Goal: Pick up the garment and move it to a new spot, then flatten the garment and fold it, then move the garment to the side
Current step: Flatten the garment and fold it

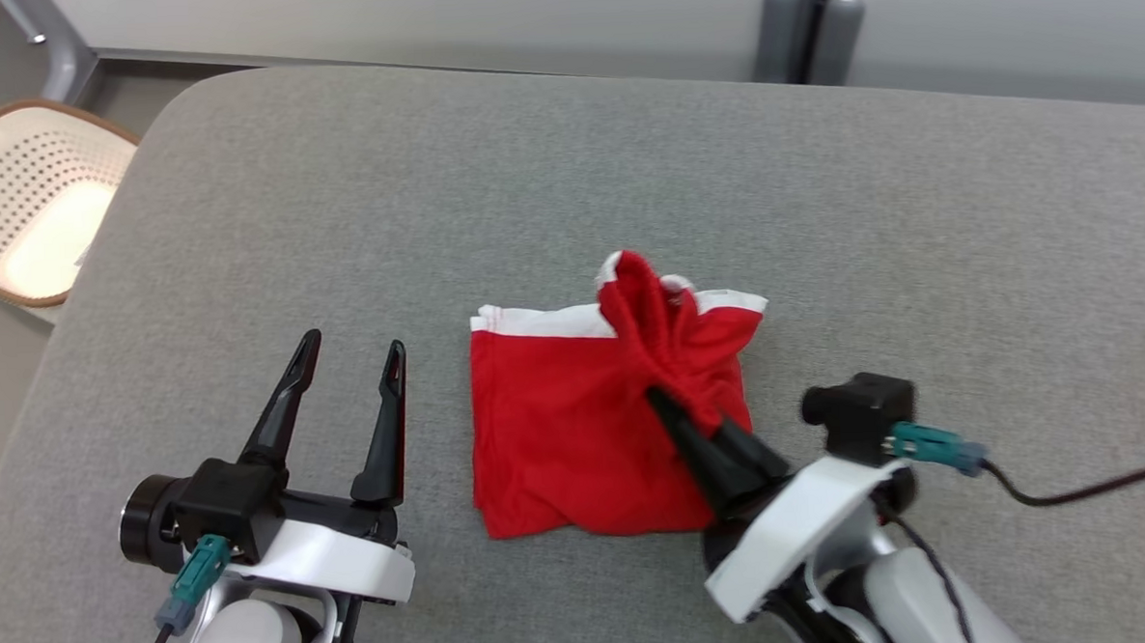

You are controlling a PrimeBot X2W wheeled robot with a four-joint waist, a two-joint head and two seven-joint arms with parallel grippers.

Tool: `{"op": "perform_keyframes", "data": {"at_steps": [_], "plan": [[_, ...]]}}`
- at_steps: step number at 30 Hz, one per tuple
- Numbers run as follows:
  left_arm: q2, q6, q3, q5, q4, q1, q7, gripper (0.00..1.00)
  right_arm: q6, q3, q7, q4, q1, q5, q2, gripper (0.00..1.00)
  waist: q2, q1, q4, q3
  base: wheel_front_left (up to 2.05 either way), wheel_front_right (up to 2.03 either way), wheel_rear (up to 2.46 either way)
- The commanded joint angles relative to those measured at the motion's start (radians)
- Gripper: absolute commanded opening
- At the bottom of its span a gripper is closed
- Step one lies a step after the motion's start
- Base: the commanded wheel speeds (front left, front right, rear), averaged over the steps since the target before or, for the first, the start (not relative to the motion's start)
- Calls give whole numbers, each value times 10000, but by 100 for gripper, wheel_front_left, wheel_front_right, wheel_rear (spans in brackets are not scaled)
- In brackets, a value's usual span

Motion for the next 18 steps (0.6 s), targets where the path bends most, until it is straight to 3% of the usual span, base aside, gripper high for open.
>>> {"op": "perform_keyframes", "data": {"at_steps": [1,12,13,14,18], "plan": [[-10,-34,-5,64,19,-24,-9,100,-2,117,-121,142,-197,322,-34,0,0,0,202,67,0,0,0],[-443,-465,32,197,454,-496,-11,100,-2,3072,-1808,3585,-2320,2207,-24,0,0,0,1032,759,0,0,0],[-469,-506,75,213,485,-525,-11,100,-2,3263,-1929,3846,-2484,2260,-29,38,0,0,1037,810,0,0,0],[-491,-539,108,240,529,-529,-10,100,-2,3483,-2112,4010,-2651,2335,-27,100,0,0,1033,837,0,0,0],[-517,-594,350,319,588,-540,-11,100,-2,4425,-2815,4172,-3280,2322,-33,100,0,0,815,855,0,0,0]]}}
